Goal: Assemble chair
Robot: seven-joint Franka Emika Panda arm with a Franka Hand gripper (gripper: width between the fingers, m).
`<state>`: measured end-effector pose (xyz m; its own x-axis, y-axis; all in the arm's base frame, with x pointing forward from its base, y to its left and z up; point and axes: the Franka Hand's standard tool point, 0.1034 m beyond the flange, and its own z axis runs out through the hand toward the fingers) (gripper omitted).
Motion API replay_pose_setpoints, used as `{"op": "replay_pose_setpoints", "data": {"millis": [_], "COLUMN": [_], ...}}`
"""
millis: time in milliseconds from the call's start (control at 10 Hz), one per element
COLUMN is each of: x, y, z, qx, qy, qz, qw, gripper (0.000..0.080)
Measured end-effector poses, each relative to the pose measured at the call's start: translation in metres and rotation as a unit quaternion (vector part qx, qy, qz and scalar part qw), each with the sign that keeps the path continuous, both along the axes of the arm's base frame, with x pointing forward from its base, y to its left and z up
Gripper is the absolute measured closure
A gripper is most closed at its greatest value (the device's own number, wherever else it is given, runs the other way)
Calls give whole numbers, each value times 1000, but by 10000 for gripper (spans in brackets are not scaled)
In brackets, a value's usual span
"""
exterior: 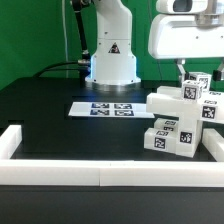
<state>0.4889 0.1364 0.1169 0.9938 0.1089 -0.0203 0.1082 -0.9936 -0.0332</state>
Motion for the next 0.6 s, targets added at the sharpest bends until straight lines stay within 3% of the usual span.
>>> {"op": "replay_pose_setpoints", "data": {"millis": [100,200,600], "x": [0,0,0], "y": [0,0,0], "z": [0,0,0], "qx": [0,0,0], "qy": [0,0,1], "qz": [0,0,-32], "qw": [1000,1000,999], "gripper": [459,514,514]}}
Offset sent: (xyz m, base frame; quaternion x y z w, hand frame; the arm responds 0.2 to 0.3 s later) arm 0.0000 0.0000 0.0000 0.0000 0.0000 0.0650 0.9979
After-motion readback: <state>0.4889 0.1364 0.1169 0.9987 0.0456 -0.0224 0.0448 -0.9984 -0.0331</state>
